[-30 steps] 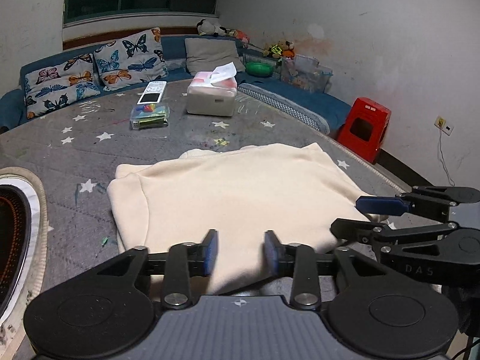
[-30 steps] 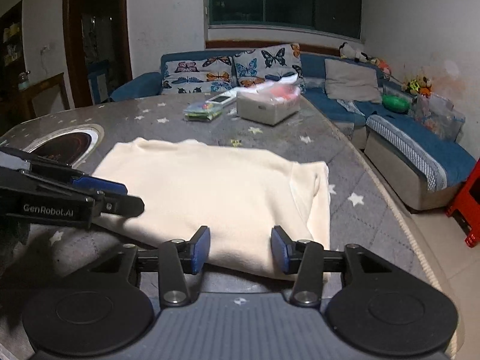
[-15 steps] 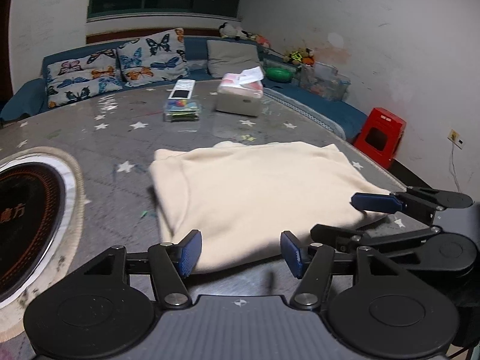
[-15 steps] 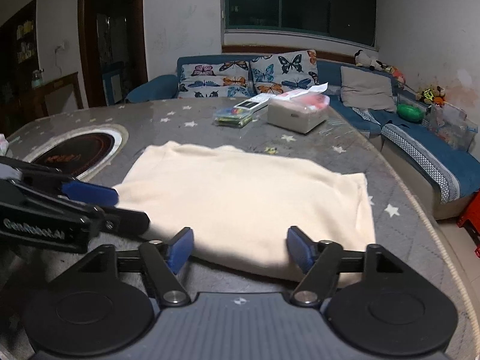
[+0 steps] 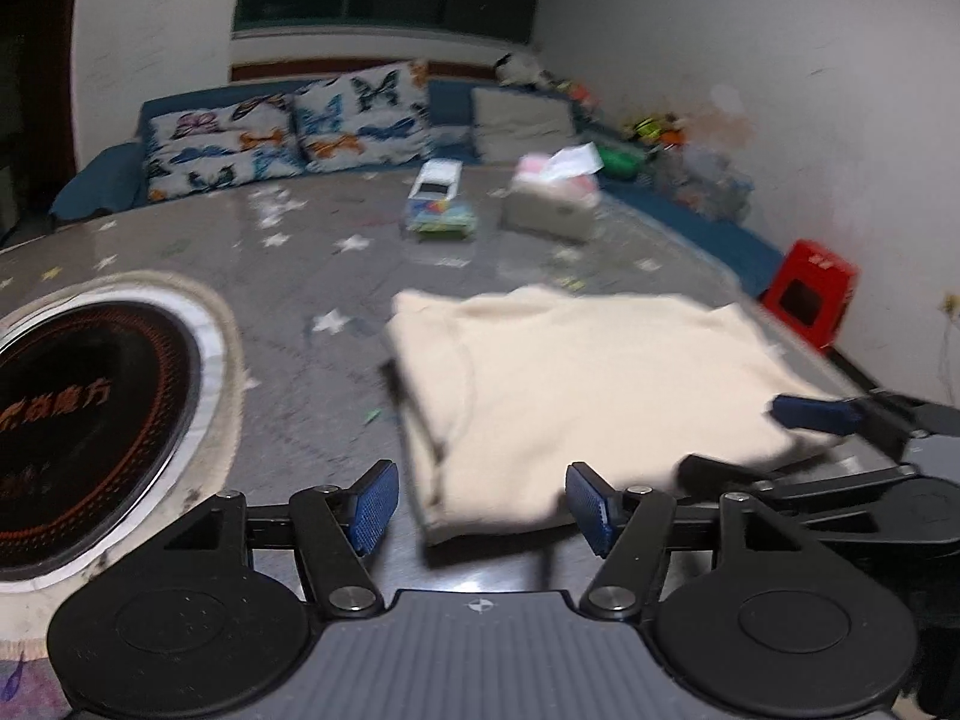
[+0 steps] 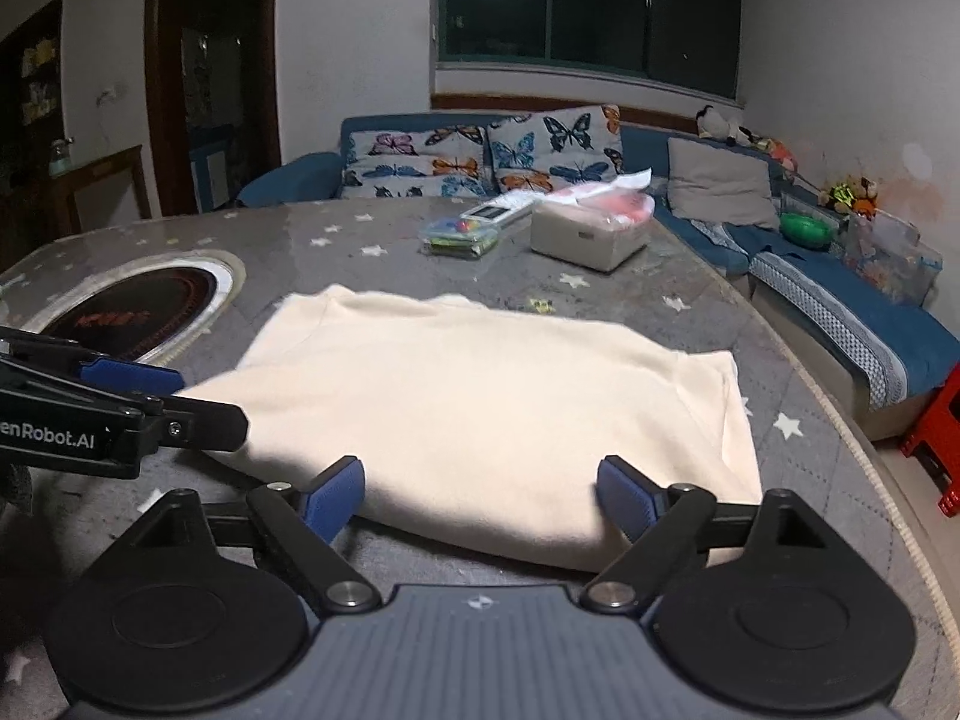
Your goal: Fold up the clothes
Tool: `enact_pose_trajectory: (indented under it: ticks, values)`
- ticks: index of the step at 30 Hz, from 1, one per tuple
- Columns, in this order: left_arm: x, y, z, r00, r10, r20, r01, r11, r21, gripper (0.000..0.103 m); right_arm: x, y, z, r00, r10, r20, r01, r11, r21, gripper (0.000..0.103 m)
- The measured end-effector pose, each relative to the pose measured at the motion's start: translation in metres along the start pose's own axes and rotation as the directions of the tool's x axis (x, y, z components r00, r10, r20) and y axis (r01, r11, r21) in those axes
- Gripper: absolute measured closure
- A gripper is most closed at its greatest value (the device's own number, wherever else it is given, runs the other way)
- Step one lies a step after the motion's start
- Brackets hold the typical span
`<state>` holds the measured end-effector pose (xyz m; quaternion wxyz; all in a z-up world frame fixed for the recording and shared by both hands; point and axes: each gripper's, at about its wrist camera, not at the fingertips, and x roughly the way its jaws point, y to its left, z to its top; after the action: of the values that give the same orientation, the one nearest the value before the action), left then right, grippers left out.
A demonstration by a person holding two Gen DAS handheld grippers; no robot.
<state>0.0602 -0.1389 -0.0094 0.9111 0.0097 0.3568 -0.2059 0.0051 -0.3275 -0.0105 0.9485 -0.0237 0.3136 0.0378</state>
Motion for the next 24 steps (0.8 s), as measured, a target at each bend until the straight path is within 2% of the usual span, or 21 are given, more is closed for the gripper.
enact_pose_trajectory:
  ticks: [5,7,10,18,22,24]
  values:
    - [0.003,0.005,-0.005,1.0,0.003,-0.018,-0.003,1.0,-0.005,0.038,0.001,0.005,-0.001,1.0,-0.015,-0.002,0.015,1.0,-0.021,0.01]
    - [0.003,0.007,-0.004,1.0,-0.005,-0.021,0.004,1.0,-0.015,0.037,0.001,0.006,0.001,1.0,-0.018,0.002,0.018,1.0,-0.017,0.005]
    - [0.002,0.009,-0.005,1.0,-0.008,-0.023,0.008,1.0,-0.019,0.031,0.002,0.007,0.001,1.0,-0.025,0.001,0.025,1.0,-0.014,0.0]
    - [0.001,0.008,-0.006,1.0,-0.007,-0.025,0.007,1.0,-0.02,0.018,0.005,0.01,-0.001,0.999,-0.042,-0.007,0.042,0.999,-0.024,0.0]
    - [0.0,0.009,-0.007,1.0,-0.013,-0.02,0.012,1.0,-0.026,0.008,0.006,0.011,-0.001,0.999,-0.05,-0.016,0.05,0.999,-0.02,0.0]
    - [-0.001,0.01,-0.007,1.0,-0.014,-0.014,0.013,1.0,-0.026,0.007,0.007,0.012,-0.002,0.998,-0.055,-0.018,0.055,0.998,-0.021,0.0]
